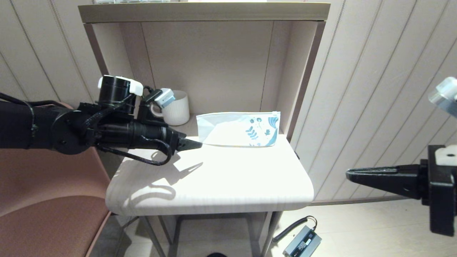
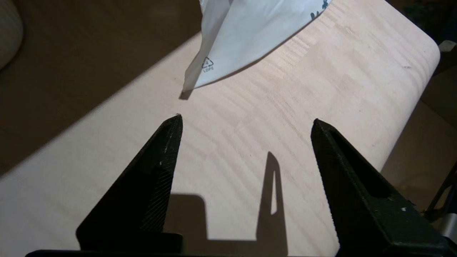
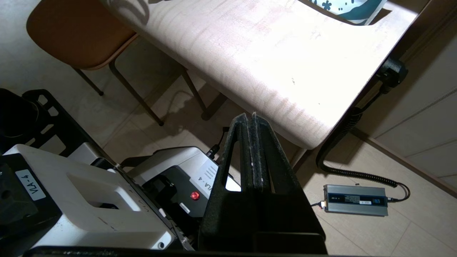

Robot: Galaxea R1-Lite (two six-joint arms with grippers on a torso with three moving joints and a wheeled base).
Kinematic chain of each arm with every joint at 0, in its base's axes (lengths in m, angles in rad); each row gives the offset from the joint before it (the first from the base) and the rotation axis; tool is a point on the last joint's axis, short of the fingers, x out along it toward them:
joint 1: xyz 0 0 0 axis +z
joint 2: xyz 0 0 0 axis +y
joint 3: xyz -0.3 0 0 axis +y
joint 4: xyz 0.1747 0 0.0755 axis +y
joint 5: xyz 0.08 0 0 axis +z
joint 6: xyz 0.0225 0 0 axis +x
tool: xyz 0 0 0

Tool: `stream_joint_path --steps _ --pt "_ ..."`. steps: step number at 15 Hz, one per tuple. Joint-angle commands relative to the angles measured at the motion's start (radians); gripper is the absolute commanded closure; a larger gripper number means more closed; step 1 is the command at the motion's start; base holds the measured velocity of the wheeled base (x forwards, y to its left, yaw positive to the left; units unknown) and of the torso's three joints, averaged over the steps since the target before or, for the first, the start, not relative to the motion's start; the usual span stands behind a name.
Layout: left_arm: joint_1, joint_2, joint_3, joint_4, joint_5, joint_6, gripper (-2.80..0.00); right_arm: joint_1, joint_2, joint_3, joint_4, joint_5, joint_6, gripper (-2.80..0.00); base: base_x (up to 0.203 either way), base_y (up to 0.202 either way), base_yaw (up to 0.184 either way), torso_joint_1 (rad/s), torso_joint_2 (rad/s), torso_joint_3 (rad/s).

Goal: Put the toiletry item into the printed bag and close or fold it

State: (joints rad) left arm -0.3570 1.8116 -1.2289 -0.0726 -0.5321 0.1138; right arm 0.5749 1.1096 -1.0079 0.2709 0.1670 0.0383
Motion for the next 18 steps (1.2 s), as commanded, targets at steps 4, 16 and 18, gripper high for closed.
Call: stream_joint_path --steps 4,16,18 --pt "0.035 -0.324 0.199 0.021 0.016 0.0 0.0 -0.008 -0.051 0.001 0.013 -0.022 0.048 0.0 0.0 0.0 0.0 0.0 0.0 0.0" --pt "0.089 -1.292 0.389 0.638 0.426 -0.055 0.0 -0.324 -0.641 0.05 0.487 -0.388 0.2 0.0 0.0 0.0 0.0 0.0 0.0 0.0" --pt "0.124 -1.406 0.423 0.702 0.475 -0.064 0.0 -0.408 -0.754 0.116 0.522 -0.388 0.162 0.0 0.0 0.0 0.0 0.0 0.0 0.0"
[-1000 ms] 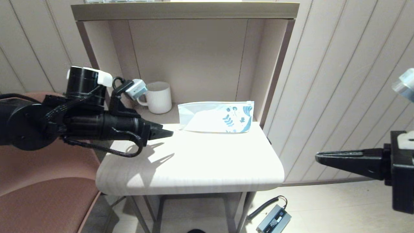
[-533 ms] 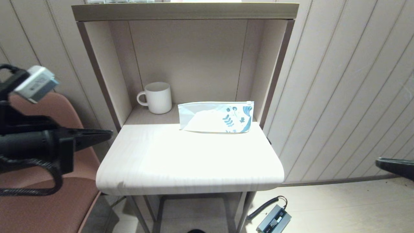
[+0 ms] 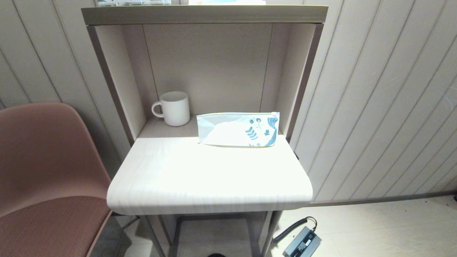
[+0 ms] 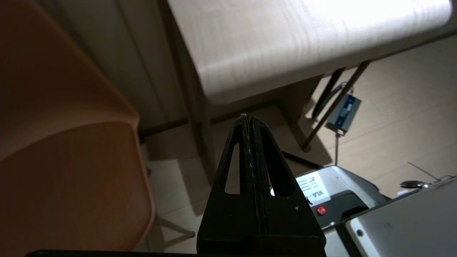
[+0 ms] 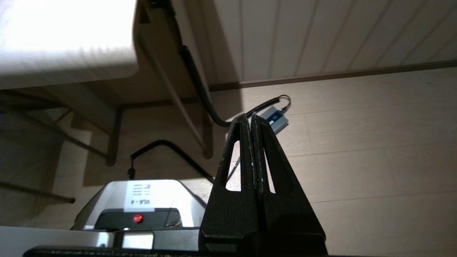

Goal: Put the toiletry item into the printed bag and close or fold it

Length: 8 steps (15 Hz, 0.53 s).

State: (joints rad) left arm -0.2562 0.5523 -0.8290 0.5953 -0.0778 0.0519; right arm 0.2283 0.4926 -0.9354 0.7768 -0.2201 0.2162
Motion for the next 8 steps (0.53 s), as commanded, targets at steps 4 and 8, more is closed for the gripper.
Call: stream_joint_path --steps 4,8 --pt "0.093 -0.277 0.19 0.054 0.083 -0.02 0.0 -0.219 -0.333 0.295 -0.013 0.087 -0.12 0.0 0.0 0.0 0.0 0.0 0.0 0.0" --pt "0.163 -0.278 0.314 -0.035 0.092 -0.04 0.0 -0.229 -0.461 0.546 -0.162 0.155 -0.166 0.0 0.0 0.0 0.0 0.0 0.0 0.0"
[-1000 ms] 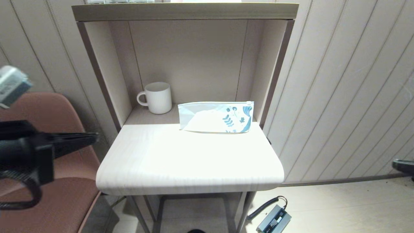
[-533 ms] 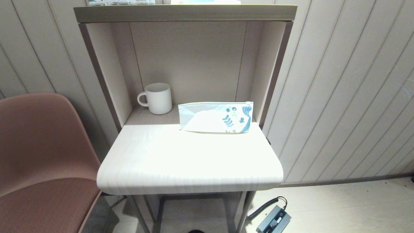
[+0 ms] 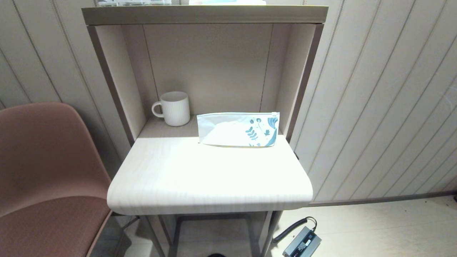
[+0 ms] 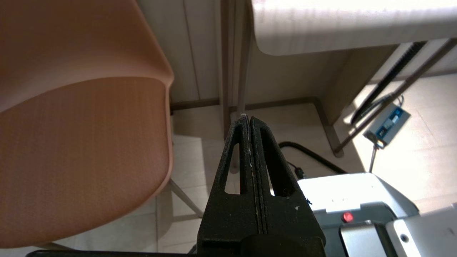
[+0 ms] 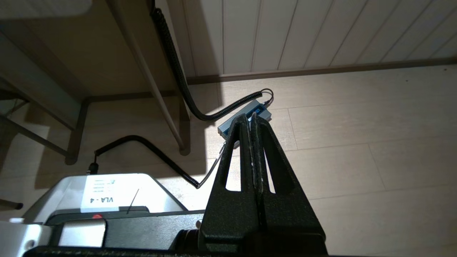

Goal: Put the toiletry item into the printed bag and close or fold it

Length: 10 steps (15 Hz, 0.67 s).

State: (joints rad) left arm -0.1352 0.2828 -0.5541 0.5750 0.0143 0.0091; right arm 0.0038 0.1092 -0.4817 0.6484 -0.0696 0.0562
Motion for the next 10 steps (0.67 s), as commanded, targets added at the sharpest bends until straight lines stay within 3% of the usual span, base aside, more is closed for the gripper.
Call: stream_joint_path --steps 1,2,6,8,10 --pt "0.093 -0.022 0.049 -0.022 -0.005 0.012 0.0 -0.005 -0.09 0.14 -0.076 0.01 -0.012 0.0 0.0 0.0 0.0 0.0 0.0 0.0" --pt "0.14 -0.053 0.064 -0.023 -0.005 0.029 0.0 -0.005 -0.101 0.179 -0.114 0.012 -0.016 0.0 0.0 0.0 0.0 0.0 0.0 0.0" --pt "0.145 -0.178 0.223 -0.06 -0.005 0.055 0.0 -0.005 -0.109 0.281 -0.236 0.045 -0.028 0.0 0.0 0.0 0.0 0.0 0.0 0.0" --pt "0.142 -0.272 0.348 -0.157 0.001 0.086 0.0 -0.005 -0.109 0.317 -0.337 0.104 -0.048 0.0 0.0 0.0 0.0 0.0 0.0 0.0" --pt "0.141 -0.282 0.422 -0.303 0.063 0.119 0.0 -0.005 -0.109 0.324 -0.347 0.139 -0.082 0.0 0.0 0.0 0.0 0.0 0.0 0.0"
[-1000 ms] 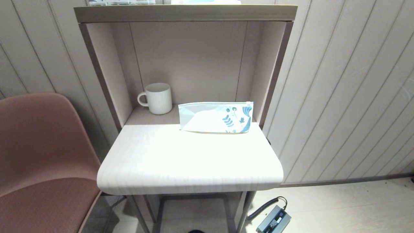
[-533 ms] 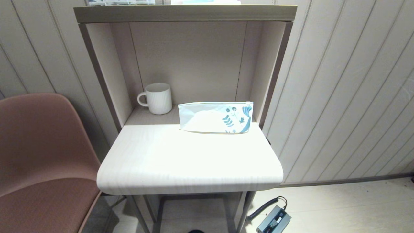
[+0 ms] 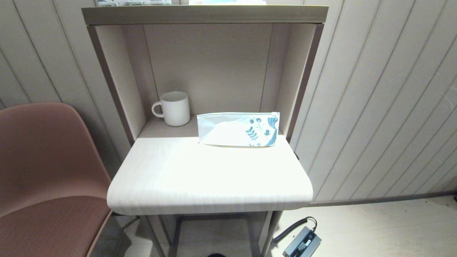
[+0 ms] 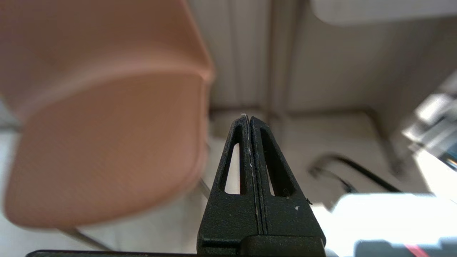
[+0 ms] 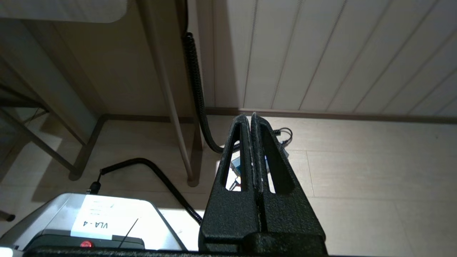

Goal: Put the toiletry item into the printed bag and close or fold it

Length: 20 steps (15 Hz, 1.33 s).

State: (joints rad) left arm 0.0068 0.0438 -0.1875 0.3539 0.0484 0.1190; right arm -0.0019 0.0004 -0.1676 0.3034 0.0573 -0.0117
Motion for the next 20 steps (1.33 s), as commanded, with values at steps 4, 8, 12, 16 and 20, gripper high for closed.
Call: stream_joint_path --steps 4,8,12,16,20 --pt "-0.001 -0.044 0.089 -0.2 0.097 0.019 0.0 0.0 0.0 0.018 -0.041 0.102 -0.123 0.0 0.0 0.0 0.0 0.0 0.0 0.0" --pt "-0.001 -0.044 0.121 -0.265 0.035 0.143 0.0 0.001 0.012 0.051 -0.081 0.127 -0.174 0.0 0.0 0.0 0.0 0.0 0.0 0.0" --pt "-0.001 -0.044 0.152 -0.323 -0.036 0.174 0.0 0.001 0.0 0.082 -0.161 0.08 -0.15 0.0 0.0 0.0 0.0 0.0 0.0 0.0" --pt "-0.001 -0.044 0.187 -0.357 -0.09 0.051 0.0 0.002 0.0 0.168 -0.351 -0.057 -0.116 0.0 0.0 0.0 0.0 0.0 0.0 0.0" --pt "-0.002 -0.042 0.188 -0.34 -0.076 -0.007 0.0 0.002 0.0 0.168 -0.297 -0.063 -0.016 0.0 0.0 0.0 0.0 0.0 0.0 0.0"
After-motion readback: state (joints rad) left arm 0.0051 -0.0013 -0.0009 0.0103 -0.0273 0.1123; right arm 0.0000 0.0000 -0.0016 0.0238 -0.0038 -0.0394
